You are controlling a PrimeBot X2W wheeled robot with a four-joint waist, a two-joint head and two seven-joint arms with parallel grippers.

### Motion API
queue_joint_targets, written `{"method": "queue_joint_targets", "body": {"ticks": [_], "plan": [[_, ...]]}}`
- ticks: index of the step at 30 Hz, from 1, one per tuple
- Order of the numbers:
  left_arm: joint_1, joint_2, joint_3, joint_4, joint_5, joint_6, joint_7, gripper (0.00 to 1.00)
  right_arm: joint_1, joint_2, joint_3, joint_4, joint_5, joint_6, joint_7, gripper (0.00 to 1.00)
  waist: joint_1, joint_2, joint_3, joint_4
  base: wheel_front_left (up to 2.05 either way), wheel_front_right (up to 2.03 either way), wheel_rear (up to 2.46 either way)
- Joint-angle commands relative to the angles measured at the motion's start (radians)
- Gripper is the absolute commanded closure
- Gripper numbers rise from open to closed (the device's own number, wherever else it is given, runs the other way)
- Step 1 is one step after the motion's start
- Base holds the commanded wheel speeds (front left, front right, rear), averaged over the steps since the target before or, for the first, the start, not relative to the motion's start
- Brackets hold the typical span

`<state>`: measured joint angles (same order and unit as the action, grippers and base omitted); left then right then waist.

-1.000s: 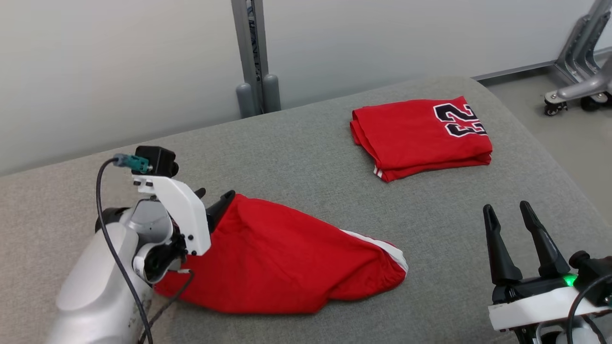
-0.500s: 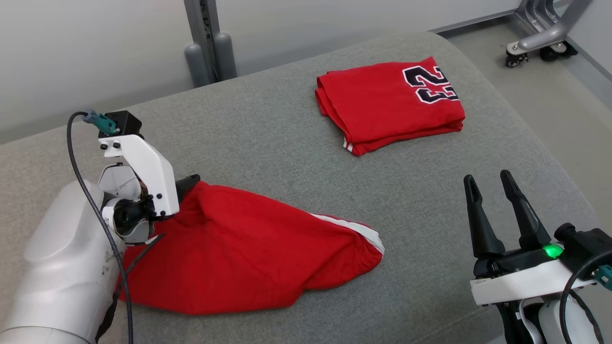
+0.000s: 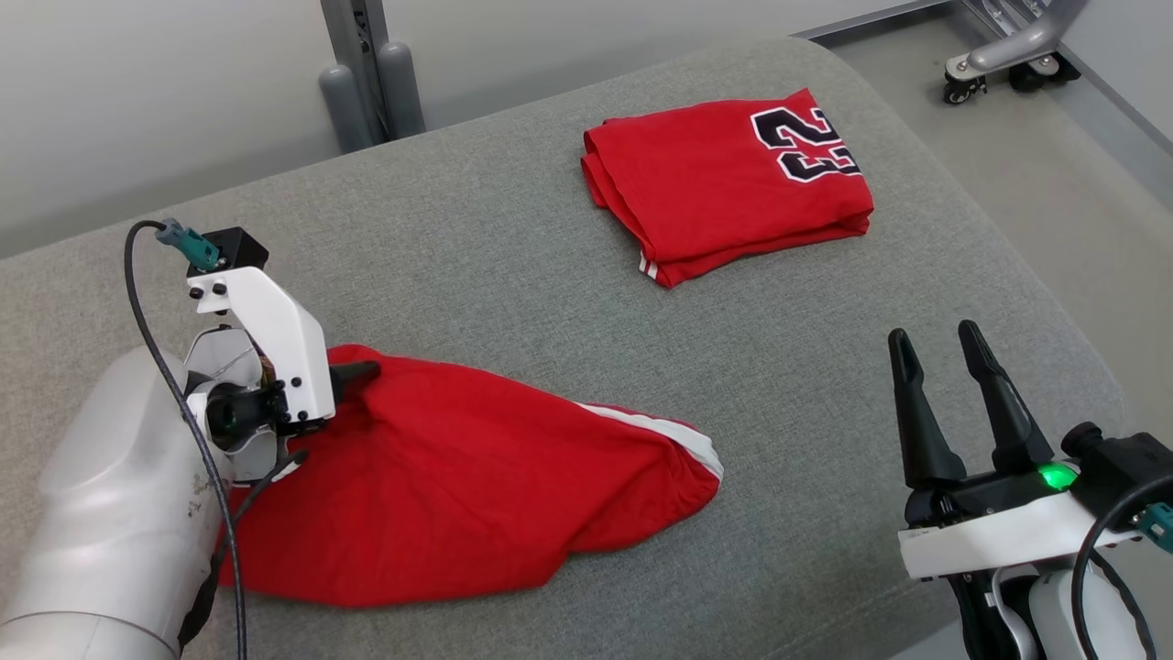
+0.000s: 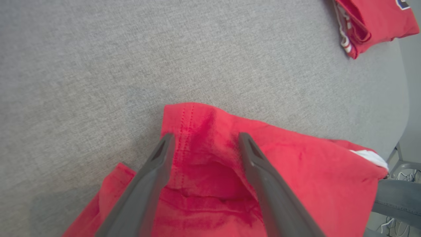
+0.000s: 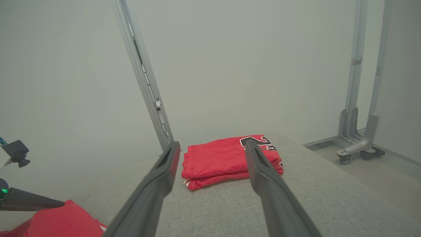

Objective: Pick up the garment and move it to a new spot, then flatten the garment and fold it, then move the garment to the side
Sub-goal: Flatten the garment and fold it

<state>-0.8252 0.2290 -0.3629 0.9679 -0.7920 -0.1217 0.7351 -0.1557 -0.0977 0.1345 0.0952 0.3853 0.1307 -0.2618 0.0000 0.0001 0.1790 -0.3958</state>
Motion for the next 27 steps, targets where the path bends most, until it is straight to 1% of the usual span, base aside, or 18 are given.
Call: {"method": "queue_joint_targets", "body": {"ticks": [1, 8, 15, 16, 18, 19, 20, 21, 22, 27], "plan": [[-0.006, 0.008, -0.003, 0.010, 0.004, -0.003, -0.006, 0.00, -0.015, -0.001, 0.000, 0.000, 0.000, 0.001, -0.004, 0.00, 0.0000, -0.0001, 0.003, -0.001, 0.00, 0.00, 0.00], [-0.040, 0.027, 0.001, 0.047, 0.014, 0.005, -0.059, 0.00, -0.027, -0.001, -0.002, -0.010, 0.010, 0.001, -0.004, 0.00, 0.0000, -0.0001, 0.035, -0.007, 0.00, 0.00, 0.00], [-0.050, 0.005, -0.013, 0.082, -0.007, -0.002, -0.025, 0.00, -0.033, 0.006, -0.001, -0.012, 0.009, 0.001, -0.004, 0.00, 0.0000, -0.0001, 0.055, -0.012, 0.00, 0.00, 0.00], [-0.050, 0.001, -0.014, 0.085, -0.014, -0.004, -0.015, 0.01, -0.035, 0.007, -0.001, -0.012, 0.009, 0.001, -0.004, 0.00, 0.0000, -0.0001, 0.056, -0.012, 0.00, 0.00, 0.00], [-0.053, 0.002, -0.020, 0.087, -0.018, -0.006, -0.005, 0.39, -0.036, 0.008, -0.004, -0.009, 0.009, 0.001, -0.004, 0.00, 0.0000, -0.0001, 0.057, -0.011, 0.00, 0.00, 0.00], [-0.055, 0.003, -0.022, 0.086, -0.020, -0.007, -0.006, 0.53, -0.036, 0.009, -0.005, -0.008, 0.009, 0.001, -0.004, 0.00, 0.0000, -0.0001, 0.057, -0.010, 0.00, 0.00, 0.00], [-0.058, 0.004, -0.022, 0.082, -0.022, -0.008, -0.011, 0.63, -0.036, 0.009, -0.005, -0.006, 0.008, 0.001, -0.004, 0.00, 0.0000, -0.0001, 0.056, -0.010, 0.00, 0.00, 0.00], [-0.060, 0.004, -0.024, 0.078, -0.025, -0.009, -0.014, 0.88, -0.037, 0.009, -0.005, -0.005, 0.007, 0.001, -0.004, 0.00, 0.0000, -0.0001, 0.055, -0.009, 0.00, 0.00, 0.00], [-0.062, 0.005, -0.025, 0.072, -0.029, -0.009, -0.020, 1.00, -0.037, 0.010, -0.005, -0.004, 0.007, 0.001, -0.004, 0.00, 0.0000, -0.0001, 0.054, -0.008, 0.00, 0.00, 0.00], [-0.071, 0.001, -0.032, 0.028, -0.058, -0.011, -0.043, 1.00, -0.033, 0.004, -0.010, 0.001, 0.002, 0.001, -0.004, 0.00, 0.0000, -0.0001, 0.039, 0.006, 0.00, 0.00, 0.00]]}}
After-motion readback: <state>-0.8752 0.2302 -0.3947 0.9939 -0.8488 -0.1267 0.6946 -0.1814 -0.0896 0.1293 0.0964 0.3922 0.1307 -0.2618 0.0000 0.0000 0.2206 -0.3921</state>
